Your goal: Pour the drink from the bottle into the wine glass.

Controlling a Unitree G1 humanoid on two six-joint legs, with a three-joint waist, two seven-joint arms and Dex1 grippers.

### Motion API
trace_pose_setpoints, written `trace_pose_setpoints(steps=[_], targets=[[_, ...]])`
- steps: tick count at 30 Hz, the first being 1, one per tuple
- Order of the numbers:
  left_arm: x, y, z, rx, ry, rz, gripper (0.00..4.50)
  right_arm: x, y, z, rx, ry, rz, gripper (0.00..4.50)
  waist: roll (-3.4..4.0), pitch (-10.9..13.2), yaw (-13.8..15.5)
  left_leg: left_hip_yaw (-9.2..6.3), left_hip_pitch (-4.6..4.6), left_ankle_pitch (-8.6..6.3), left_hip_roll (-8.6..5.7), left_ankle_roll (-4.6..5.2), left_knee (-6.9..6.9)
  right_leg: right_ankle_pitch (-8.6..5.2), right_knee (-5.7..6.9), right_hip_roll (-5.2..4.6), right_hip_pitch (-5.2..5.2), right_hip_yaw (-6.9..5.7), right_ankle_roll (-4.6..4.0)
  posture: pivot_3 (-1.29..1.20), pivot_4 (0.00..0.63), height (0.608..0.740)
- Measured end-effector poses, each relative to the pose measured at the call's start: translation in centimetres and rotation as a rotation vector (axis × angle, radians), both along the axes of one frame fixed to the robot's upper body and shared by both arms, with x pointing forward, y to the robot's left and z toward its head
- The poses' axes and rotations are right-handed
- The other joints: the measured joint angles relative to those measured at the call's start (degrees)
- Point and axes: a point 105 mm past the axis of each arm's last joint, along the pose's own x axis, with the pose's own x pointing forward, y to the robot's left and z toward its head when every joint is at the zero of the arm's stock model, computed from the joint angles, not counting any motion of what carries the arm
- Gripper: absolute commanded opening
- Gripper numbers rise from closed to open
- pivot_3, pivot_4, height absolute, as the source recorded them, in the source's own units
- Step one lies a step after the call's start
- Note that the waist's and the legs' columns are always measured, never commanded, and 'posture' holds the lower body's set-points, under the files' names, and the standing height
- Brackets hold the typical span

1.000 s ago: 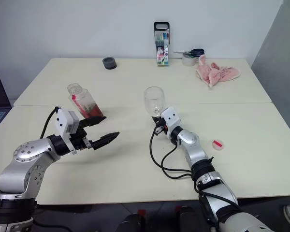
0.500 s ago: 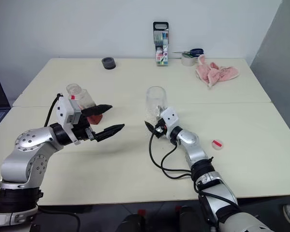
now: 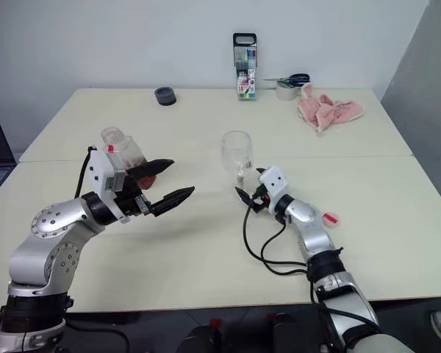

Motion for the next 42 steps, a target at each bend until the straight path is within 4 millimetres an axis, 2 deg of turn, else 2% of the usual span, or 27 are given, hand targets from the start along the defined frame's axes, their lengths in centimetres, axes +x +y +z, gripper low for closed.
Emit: trace_pose_setpoints(steps=[7, 10, 15, 22, 28, 42], targets=[[-0.1, 1.0, -2.0, -0.035, 0.033, 0.113, 4.50, -3.9, -2.1, -1.2, -0.081, 0.044, 0.069, 4.44, 0.02, 0.0, 0.6, 0.01, 0.00, 0.00, 0.03, 0.00, -0.04, 0.00, -0.10, 0.00, 0.02, 0.01, 0.01, 0.00, 0.150, 0.740], [-0.2, 2.3, -3.7, -0.028, 0.050, 0.212, 4.50, -5.8, -2.1, -0.3, -0.087, 0.040, 0.123, 4.44, 0.02, 0.0, 0.7, 0.00, 0.01, 0.00, 0.05, 0.00, -0.11, 0.00, -0.19, 0.00, 0.03, 0.01, 0.02, 0.00, 0.150, 0.740], [0.0, 5.9, -7.0, -0.014, 0.104, 0.431, 4.50, -9.3, -1.2, 1.6, -0.092, 0.036, 0.279, 4.44, -0.01, 0.0, 1.3, -0.08, 0.00, 0.00, 0.04, 0.00, -0.14, -0.01, -0.33, 0.00, 0.09, -0.07, 0.04, 0.00, 0.150, 0.740], [0.3, 8.6, -9.0, -0.004, 0.108, 0.559, 4.50, -11.1, -0.1, 3.1, -0.072, 0.059, 0.372, 4.44, -0.02, 0.0, 1.8, -0.10, 0.00, 0.00, 0.03, -0.01, -0.15, 0.00, -0.36, -0.03, 0.11, -0.11, 0.05, 0.00, 0.150, 0.740], [1.8, 11.1, -8.1, -0.045, 0.079, 0.639, 4.50, -11.9, 0.6, 3.1, -0.104, 0.083, 0.416, 4.44, -0.04, 0.0, 2.1, -0.12, -0.01, 0.00, 0.01, -0.01, -0.15, 0.00, -0.36, -0.03, 0.11, -0.16, 0.05, 0.00, 0.150, 0.740], [5.1, 11.2, -5.1, -0.088, 0.030, 0.634, 4.50, -11.6, 1.0, 3.9, -0.137, 0.052, 0.420, 4.44, -0.09, 0.1, 2.2, -0.15, -0.04, 0.00, 0.00, -0.02, -0.15, 0.01, -0.37, -0.03, 0.09, -0.17, 0.05, 0.00, 0.150, 0.740]])
